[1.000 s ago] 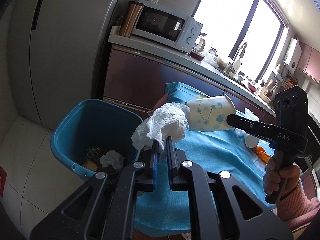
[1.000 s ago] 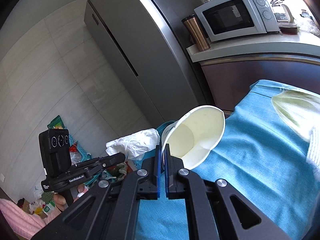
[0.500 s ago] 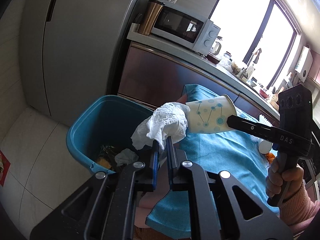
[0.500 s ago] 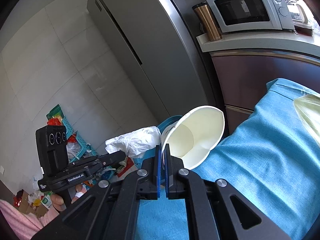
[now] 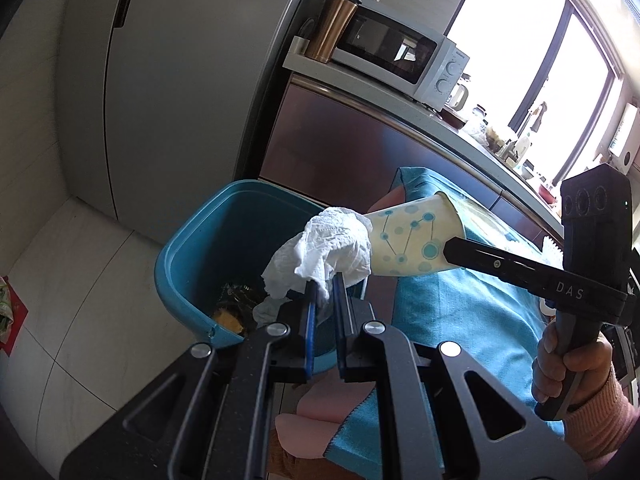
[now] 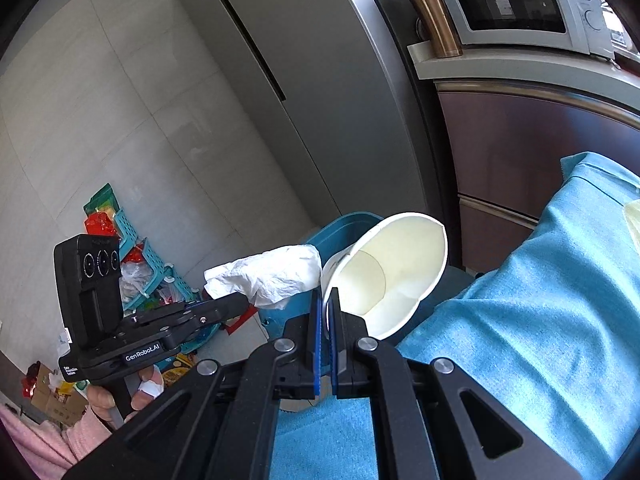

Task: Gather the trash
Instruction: 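Carry the tissue and paper cup over the teal bin, then open the left tool to drop the tissue while the right tool releases the cup, then grasp a white foam net with the left tool while the right tool grasps another foam net, then carry both white foam nets over the teal bin, then open both tools to drop the foam nets into the bin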

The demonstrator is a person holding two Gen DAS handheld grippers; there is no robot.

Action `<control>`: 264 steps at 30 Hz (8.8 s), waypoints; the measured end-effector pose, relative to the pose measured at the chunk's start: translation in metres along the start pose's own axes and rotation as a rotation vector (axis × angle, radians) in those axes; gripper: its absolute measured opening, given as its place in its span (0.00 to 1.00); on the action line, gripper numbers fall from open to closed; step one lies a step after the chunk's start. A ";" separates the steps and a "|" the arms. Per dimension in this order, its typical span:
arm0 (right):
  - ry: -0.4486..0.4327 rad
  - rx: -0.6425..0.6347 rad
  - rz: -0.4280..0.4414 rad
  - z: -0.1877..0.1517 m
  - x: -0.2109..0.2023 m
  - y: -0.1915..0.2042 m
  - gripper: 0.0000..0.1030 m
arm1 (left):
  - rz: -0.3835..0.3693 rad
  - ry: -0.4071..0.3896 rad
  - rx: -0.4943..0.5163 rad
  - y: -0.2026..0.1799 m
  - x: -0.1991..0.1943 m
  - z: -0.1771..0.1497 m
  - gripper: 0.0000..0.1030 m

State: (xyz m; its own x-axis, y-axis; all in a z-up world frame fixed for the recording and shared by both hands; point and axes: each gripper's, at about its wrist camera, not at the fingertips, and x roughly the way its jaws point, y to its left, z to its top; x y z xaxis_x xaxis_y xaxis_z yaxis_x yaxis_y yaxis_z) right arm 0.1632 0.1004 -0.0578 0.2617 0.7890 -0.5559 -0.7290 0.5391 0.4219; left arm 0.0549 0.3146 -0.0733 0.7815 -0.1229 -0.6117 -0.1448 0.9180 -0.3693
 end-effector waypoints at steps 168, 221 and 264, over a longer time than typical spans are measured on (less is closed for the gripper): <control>-0.338 0.121 -0.266 -0.057 -0.188 -0.063 0.12 | -0.300 0.051 0.257 -0.164 0.024 -0.007 0.11; -0.135 0.010 0.037 0.015 -0.030 0.007 0.12 | 0.061 0.032 0.042 -0.001 0.012 -0.003 0.11; 0.052 0.014 -0.129 0.017 0.060 -0.003 0.27 | 0.160 0.153 -0.008 0.021 0.100 -0.017 0.19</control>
State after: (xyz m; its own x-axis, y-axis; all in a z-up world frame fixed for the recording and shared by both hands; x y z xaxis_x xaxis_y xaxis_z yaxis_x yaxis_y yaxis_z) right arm 0.1918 0.1507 -0.0804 0.3190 0.6966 -0.6426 -0.6827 0.6392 0.3540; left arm 0.1200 0.3155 -0.1544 0.6471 -0.0319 -0.7618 -0.2653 0.9273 -0.2641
